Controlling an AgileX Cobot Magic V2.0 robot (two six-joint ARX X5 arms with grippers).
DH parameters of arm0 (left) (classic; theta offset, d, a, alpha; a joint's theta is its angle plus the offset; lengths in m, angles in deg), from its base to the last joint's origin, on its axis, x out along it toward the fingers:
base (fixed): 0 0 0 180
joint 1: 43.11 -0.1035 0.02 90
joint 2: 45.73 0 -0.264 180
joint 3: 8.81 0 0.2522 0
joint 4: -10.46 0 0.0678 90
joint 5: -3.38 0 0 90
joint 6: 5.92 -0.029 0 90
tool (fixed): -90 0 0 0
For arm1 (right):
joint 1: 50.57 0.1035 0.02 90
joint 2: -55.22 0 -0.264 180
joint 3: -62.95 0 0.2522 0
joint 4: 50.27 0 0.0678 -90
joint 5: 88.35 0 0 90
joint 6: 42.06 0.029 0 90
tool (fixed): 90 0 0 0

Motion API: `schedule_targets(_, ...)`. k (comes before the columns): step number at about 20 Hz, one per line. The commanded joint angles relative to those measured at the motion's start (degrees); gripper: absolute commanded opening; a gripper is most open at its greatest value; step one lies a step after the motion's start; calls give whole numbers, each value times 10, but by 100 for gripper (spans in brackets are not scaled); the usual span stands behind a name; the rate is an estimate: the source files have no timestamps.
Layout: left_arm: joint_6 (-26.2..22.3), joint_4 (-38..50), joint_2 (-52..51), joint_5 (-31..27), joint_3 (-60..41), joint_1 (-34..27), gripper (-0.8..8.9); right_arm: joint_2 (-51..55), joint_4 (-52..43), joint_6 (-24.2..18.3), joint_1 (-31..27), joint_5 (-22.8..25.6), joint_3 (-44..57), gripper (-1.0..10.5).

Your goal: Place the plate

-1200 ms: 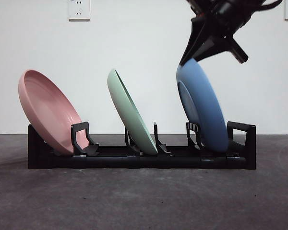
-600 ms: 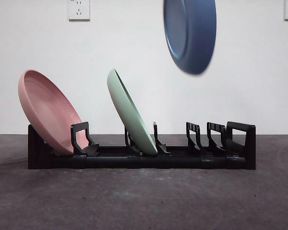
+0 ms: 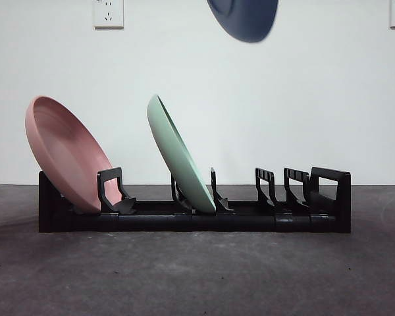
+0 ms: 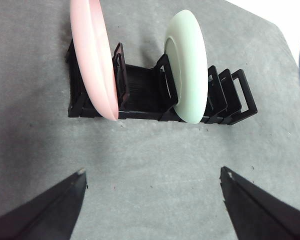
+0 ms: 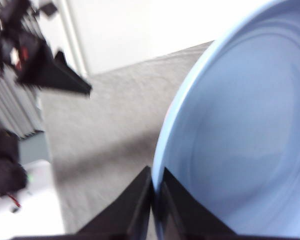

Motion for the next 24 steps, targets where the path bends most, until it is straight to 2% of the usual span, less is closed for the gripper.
schedule_targets(1,-6,6,3,0,12,1,429,24,-47,-8,54,74,61,14)
schedule_targets(6,-9,6,3,0,12,1,428,65,-101,-14,173,266,189,14)
schedule_targets(9,-17,5,3,-1,12,1,428,61,-80,-82,240,348,231,14)
schedule_targets(10,-17,5,3,-1,12,1,428,57,-74,-101,261,361,240,14)
schedule_targets(15,-17,5,3,-1,12,1,428,10,-12,-176,343,369,244,14)
schedule_targets(17,-17,5,3,-1,12,1,428,-15,11,-190,361,359,244,14)
schedule_targets(24,-17,6,3,-1,12,1,428,-116,27,-192,366,318,244,14)
